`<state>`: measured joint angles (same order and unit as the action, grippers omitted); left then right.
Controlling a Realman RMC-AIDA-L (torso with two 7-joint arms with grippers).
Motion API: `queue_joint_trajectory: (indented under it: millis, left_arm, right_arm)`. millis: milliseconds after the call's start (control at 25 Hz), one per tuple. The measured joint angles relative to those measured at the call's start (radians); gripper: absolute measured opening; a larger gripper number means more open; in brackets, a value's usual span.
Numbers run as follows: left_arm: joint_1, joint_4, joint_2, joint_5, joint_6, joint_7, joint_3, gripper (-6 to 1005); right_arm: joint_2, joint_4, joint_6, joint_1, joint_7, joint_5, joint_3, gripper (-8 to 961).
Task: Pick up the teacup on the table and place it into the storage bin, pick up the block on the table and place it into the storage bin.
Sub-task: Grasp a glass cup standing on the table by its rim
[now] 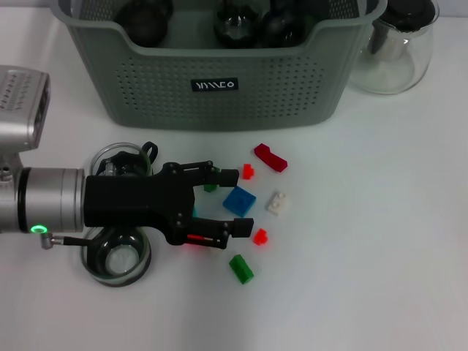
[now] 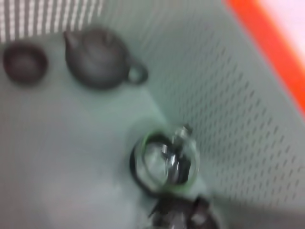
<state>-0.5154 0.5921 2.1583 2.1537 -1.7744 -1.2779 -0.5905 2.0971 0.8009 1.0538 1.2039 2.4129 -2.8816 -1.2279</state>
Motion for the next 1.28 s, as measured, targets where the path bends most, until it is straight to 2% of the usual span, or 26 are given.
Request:
queue_joint_trajectory:
  millis: [80,360,560,760,920,1040,1280]
  left_arm:
    - [0.001,0.0,0.0,0.0,-0.003,0.0,0.001,777]
    - [0.002,0.002,-0.004,0.0,-0.021,-0.001,0.009,775]
    - [0.004,0.007,-0.008,0.0,-0.031,-0.007,0.011,774]
    - [0.005,0.016,-0.025,0.002,-0.071,-0.007,0.052,772]
    - [0.008,0.038,-0.043,0.008,-0.103,-0.009,0.103,771]
    - [0.022,0.073,-0.053,0.01,-0.113,-0.017,0.121,770]
    - [0.059,0.224,-0.067,0.029,-0.105,-0.1,0.124,769]
  right_arm:
    - [0.0,0.092,0.03,-0.026,0.0,0.045,0.001,525]
    - [-0.004,0.434,0.129,-0.16,-0.011,0.266,0.017,715]
    - [-0.015,0.618,0.212,-0.314,-0.093,0.571,0.074,813]
    - [-0.027,0.661,0.397,-0.447,-0.245,0.899,0.172,911]
    - [-0.038,0.655,0.57,-0.526,-0.337,1.051,0.266,934]
    - [-0.04,0.652,0.68,-0.573,-0.389,1.069,0.308,934]
    - [-0.052,0.589,0.845,-0.618,-0.421,0.969,0.318,935]
